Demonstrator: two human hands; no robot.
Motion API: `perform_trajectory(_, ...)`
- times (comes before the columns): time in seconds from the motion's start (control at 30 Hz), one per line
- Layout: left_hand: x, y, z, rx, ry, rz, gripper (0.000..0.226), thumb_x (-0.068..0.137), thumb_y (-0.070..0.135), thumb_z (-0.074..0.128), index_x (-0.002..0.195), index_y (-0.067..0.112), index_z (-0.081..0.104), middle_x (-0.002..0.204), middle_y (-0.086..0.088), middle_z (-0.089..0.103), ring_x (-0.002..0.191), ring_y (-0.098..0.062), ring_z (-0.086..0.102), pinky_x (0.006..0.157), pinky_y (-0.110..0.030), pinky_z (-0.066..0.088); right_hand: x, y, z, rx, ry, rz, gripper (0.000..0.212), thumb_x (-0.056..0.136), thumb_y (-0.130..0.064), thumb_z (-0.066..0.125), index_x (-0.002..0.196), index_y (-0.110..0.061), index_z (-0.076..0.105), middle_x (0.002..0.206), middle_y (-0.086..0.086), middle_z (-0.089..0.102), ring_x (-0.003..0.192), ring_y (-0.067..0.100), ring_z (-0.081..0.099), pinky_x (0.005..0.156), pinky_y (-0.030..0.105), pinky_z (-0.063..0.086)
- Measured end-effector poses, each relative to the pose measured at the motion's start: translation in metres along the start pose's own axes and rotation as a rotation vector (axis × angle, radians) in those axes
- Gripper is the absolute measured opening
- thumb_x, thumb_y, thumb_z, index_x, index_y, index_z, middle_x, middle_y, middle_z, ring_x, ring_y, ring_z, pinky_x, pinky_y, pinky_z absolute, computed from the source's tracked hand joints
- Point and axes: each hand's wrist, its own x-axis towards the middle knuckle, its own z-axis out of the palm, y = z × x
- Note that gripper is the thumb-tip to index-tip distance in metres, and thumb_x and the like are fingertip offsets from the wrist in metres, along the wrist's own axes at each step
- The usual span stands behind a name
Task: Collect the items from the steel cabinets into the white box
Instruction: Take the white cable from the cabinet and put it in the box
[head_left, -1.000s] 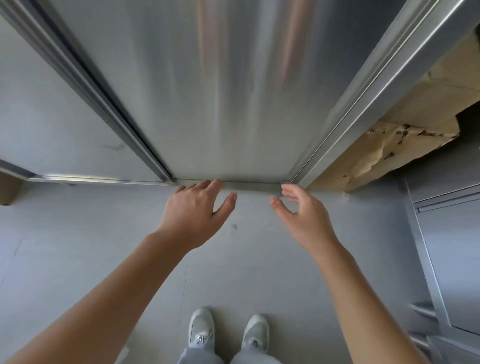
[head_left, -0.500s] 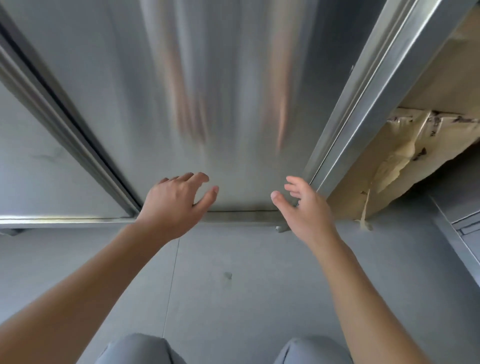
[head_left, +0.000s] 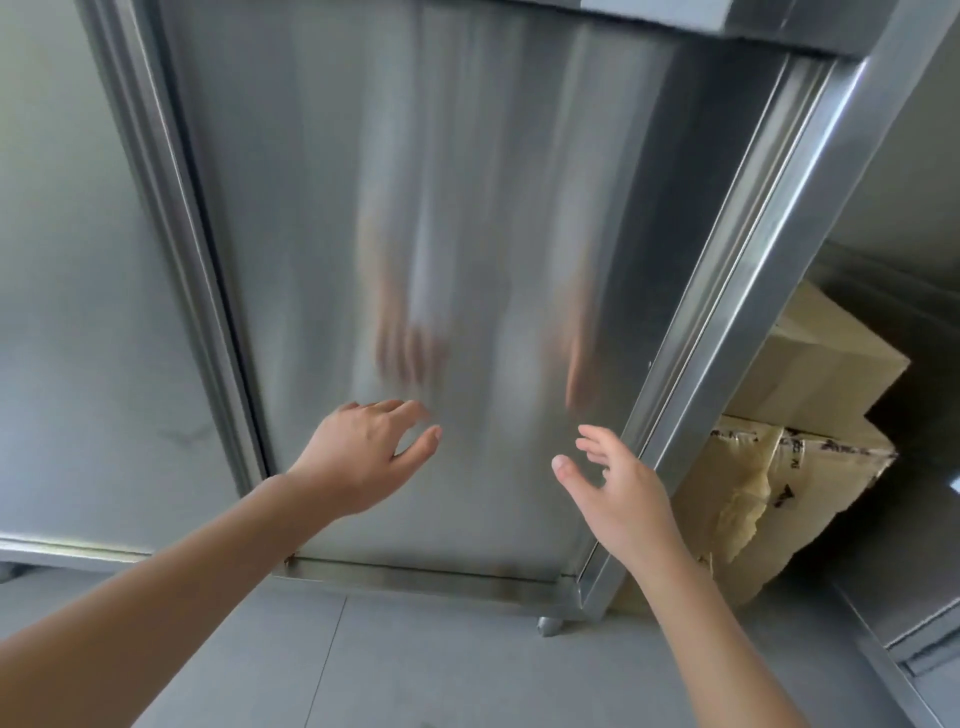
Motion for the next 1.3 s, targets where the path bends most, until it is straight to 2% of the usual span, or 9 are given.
perform_trajectory(0.17, -0.004, -0.005, -0.025, -0.038, 0.004, -0.058, 0.055, 0.095, 0.064, 0.023, 0.120, 0.030, 0.058, 0.116, 0.010, 0.068, 0.103, -0.013, 0.065, 0.086, -0.032, 0.044, 0.009, -0.019, -0.020, 0.017, 0.023, 0.014, 0.058, 0.090, -0.061, 0.061, 0.141, -0.034, 0.051, 0.135, -0.018, 0.063, 0.128, 0.006, 0.057, 0.107, 0.038, 0.047)
perform_trajectory(0.33, -0.024, 0.011, -0.034, -0.071, -0.023, -0.120, 0.048, 0.098, 0.060, 0.032, 0.121, 0.028, 0.060, 0.117, 0.011, 0.068, 0.101, -0.013, 0.065, 0.089, -0.032, 0.044, 0.001, -0.033, -0.023, 0.007, -0.059, 0.077, 0.062, 0.089, -0.062, 0.060, 0.142, -0.032, 0.050, 0.138, -0.014, 0.062, 0.130, 0.010, 0.056, 0.104, 0.037, 0.045)
perform_trajectory(0.63, -0.052, 0.013, 0.006, 0.022, 0.058, -0.105, 0.055, 0.096, 0.063, 0.025, 0.121, 0.028, 0.059, 0.115, 0.008, 0.068, 0.098, -0.017, 0.064, 0.076, -0.029, 0.035, 0.006, -0.003, 0.003, 0.034, -0.006, -0.069, 0.061, 0.090, -0.060, 0.062, 0.141, -0.028, 0.053, 0.134, -0.011, 0.065, 0.127, 0.013, 0.058, 0.102, 0.037, 0.046)
perform_trajectory(0.77, -0.062, 0.019, 0.009, 0.018, 0.111, -0.143, 0.052, 0.096, 0.064, 0.027, 0.117, 0.029, 0.060, 0.111, 0.010, 0.069, 0.096, -0.015, 0.065, 0.075, -0.029, 0.034, 0.000, 0.001, 0.011, 0.043, -0.020, -0.090, 0.062, 0.089, -0.062, 0.061, 0.140, -0.030, 0.053, 0.135, -0.012, 0.064, 0.126, 0.012, 0.058, 0.097, 0.034, 0.045)
perform_trajectory(0.87, -0.063, 0.032, -0.001, 0.034, 0.106, -0.115, 0.052, 0.096, 0.063, 0.027, 0.117, 0.030, 0.059, 0.112, 0.010, 0.069, 0.098, -0.014, 0.065, 0.075, -0.029, 0.034, -0.004, -0.004, 0.006, 0.042, -0.056, -0.118, 0.063, 0.090, -0.061, 0.061, 0.142, -0.028, 0.052, 0.138, -0.011, 0.063, 0.127, 0.015, 0.058, 0.100, 0.036, 0.046)
perform_trajectory(1.0, -0.054, 0.042, -0.007, -0.007, 0.133, -0.140, 0.049, 0.097, 0.061, 0.028, 0.116, 0.029, 0.060, 0.111, 0.009, 0.068, 0.080, -0.013, 0.058, 0.072, -0.029, 0.032, -0.003, -0.004, 0.003, 0.018, -0.052, -0.149, 0.063, 0.090, -0.061, 0.060, 0.143, -0.028, 0.052, 0.138, -0.011, 0.063, 0.129, 0.013, 0.057, 0.101, 0.036, 0.046)
perform_trajectory(1.07, -0.058, 0.045, -0.002, -0.009, 0.126, -0.153, 0.049, 0.097, 0.061, 0.028, 0.115, 0.028, 0.059, 0.109, 0.009, 0.067, 0.075, -0.014, 0.056, 0.073, -0.030, 0.033, -0.003, -0.004, 0.008, 0.018, -0.050, -0.156, 0.062, 0.089, -0.061, 0.061, 0.142, -0.028, 0.052, 0.137, -0.012, 0.064, 0.129, 0.011, 0.057, 0.100, 0.035, 0.047)
perform_trajectory(1.2, -0.072, 0.049, 0.001, 0.055, 0.143, -0.136, 0.052, 0.096, 0.061, 0.027, 0.116, 0.026, 0.061, 0.103, 0.008, 0.069, 0.085, -0.019, 0.064, 0.078, -0.032, 0.044, -0.008, -0.008, 0.017, 0.010, -0.041, -0.169, 0.062, 0.091, -0.062, 0.060, 0.144, -0.030, 0.050, 0.137, -0.014, 0.063, 0.129, 0.011, 0.057, 0.098, 0.034, 0.046)
perform_trajectory(1.3, -0.071, 0.054, -0.008, 0.117, 0.134, -0.087, 0.056, 0.096, 0.061, 0.024, 0.116, 0.025, 0.062, 0.099, 0.008, 0.070, 0.083, -0.018, 0.064, 0.080, -0.034, 0.047, -0.010, -0.008, 0.013, 0.028, -0.021, -0.183, 0.063, 0.090, -0.063, 0.059, 0.144, -0.032, 0.049, 0.138, -0.016, 0.062, 0.130, 0.012, 0.056, 0.099, 0.036, 0.047)
